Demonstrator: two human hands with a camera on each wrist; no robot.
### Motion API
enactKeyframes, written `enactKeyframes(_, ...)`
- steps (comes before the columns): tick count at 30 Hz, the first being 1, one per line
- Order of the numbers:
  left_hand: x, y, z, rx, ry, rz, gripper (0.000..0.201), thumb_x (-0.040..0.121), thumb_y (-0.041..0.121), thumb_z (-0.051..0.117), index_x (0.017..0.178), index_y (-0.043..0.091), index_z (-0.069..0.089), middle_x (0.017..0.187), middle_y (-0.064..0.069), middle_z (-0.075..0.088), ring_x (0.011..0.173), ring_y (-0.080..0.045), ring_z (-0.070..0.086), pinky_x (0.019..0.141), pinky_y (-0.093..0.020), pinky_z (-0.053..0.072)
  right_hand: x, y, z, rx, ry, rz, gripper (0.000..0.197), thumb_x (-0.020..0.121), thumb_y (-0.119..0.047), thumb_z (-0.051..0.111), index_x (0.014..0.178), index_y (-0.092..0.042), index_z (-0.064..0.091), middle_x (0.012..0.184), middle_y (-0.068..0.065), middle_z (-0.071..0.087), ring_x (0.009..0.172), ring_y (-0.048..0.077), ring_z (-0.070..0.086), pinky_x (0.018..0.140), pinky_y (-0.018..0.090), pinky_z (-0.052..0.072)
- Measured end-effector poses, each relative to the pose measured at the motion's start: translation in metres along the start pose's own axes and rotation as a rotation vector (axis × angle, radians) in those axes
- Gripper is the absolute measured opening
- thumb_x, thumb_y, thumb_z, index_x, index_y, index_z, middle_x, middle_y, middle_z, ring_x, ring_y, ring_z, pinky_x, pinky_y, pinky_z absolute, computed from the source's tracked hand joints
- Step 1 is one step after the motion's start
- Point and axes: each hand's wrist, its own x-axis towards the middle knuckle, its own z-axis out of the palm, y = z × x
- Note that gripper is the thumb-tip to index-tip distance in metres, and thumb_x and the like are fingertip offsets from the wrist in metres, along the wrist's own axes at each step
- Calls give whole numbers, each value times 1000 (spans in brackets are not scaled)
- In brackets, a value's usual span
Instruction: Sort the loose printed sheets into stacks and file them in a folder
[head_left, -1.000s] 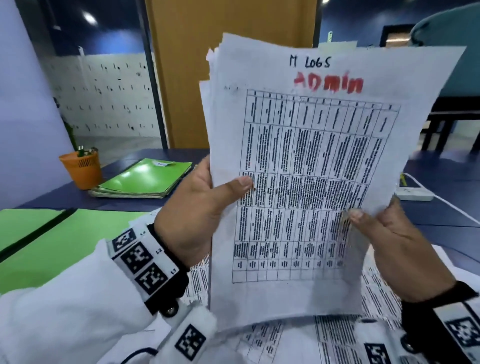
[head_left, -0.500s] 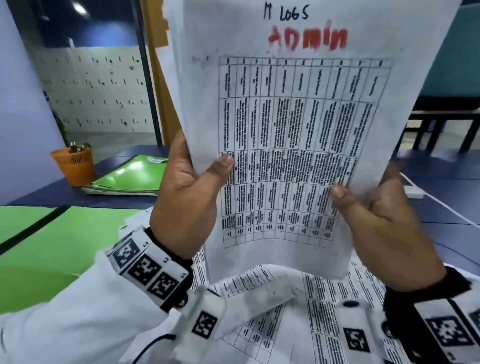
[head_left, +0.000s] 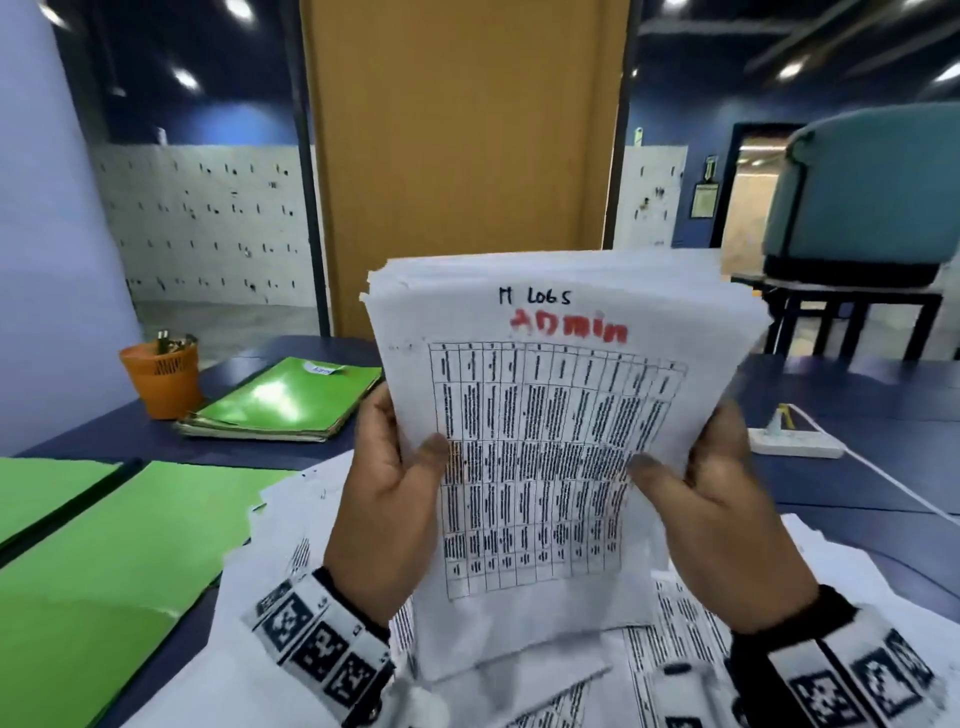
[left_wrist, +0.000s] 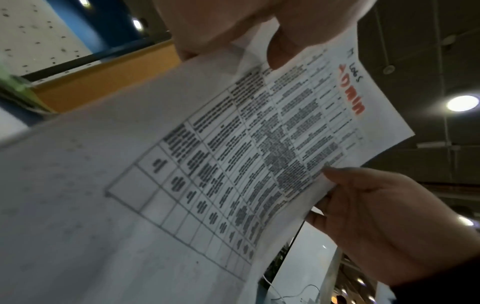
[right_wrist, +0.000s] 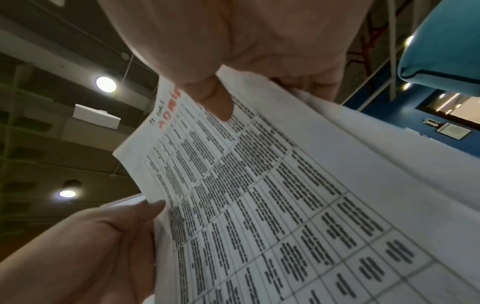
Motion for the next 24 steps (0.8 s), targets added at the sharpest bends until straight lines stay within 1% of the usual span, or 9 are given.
enactKeyframes(2, 0, 8, 5, 84, -37, 54, 47, 103, -2, 52, 142, 22, 42, 135, 13, 65, 123, 3, 60, 101, -15, 48, 3, -3, 3, -67, 23, -31, 38, 96, -6, 56, 112, -33, 34, 108, -31, 54, 90, -10, 55, 77, 3, 37)
enactKeyframes(5, 0, 19, 15, 216, -35, 121, 53, 102, -8, 45, 147, 18, 36, 138, 18, 58, 123, 10, 55, 101, -5, 41, 7, -6, 12, -228, 50, -133, 27, 97, -3, 49, 117, -10, 33, 93, -5, 56, 80, 10, 58, 68, 29, 41)
enactKeyframes(7, 0, 24, 19, 258, -31, 141, 55, 102, -9, 43, 145, 24, 35, 136, 18, 57, 121, 8, 57, 97, -4, 40, 5, -14, 18, -391, 57, -253, 26, 96, -2, 48, 119, 0, 37, 87, 6, 53, 70, 25, 55, 64, 35, 40)
enactKeyframes(9, -2, 23, 17, 232, -13, 103, 55, 101, -8, 45, 140, 29, 36, 133, 14, 60, 115, 5, 61, 90, -4, 42, 2, -18, 20, -411, 65, -294, 23, 94, 1, 48, 113, -5, 36, 90, 9, 54, 70, 25, 56, 64, 35, 43)
enactKeyframes(11, -6, 17, 9, 152, 2, 13, 51, 99, -6, 52, 135, 29, 43, 127, 12, 67, 108, 4, 65, 88, -7, 47, 0, -16, 16, -234, 83, -216, 36, 89, 7, 53, 109, -15, 33, 95, -1, 60, 78, 11, 62, 66, 26, 47)
enactKeyframes(15, -7, 15, -8, 6, -44, -146, 41, 96, -3, 61, 130, 20, 57, 119, 9, 75, 109, -7, 70, 100, -33, 53, 5, -10, -4, 110, 104, -65, 48, 84, 11, 63, 117, -21, 50, 97, -9, 72, 88, 9, 69, 81, 33, 54)
enactKeyframes(19, 1, 28, -7, -19, -155, -64, 50, 96, -10, 53, 138, 16, 52, 129, 14, 71, 111, 5, 66, 89, -12, 51, 21, -25, -15, 247, 56, -109, 45, 90, -11, 69, 131, -19, 51, 120, -9, 69, 116, 12, 62, 104, 40, 47)
enactKeyframes(22, 5, 33, -2, 17, -182, -7, 49, 100, -7, 48, 143, 17, 47, 138, 6, 66, 124, 1, 60, 106, -18, 47, 29, -39, -14, 208, 86, -197, 44, 95, -3, 60, 125, -30, 44, 125, -11, 65, 120, 8, 60, 109, 45, 43)
enactKeyframes(24, 8, 33, -3, -4, -168, -21, 46, 102, -7, 46, 137, 23, 50, 135, 7, 68, 125, -2, 61, 106, -20, 47, 31, -46, -12, 182, 51, -223, 49, 96, 3, 54, 125, -34, 40, 121, -15, 66, 116, 6, 62, 106, 41, 47)
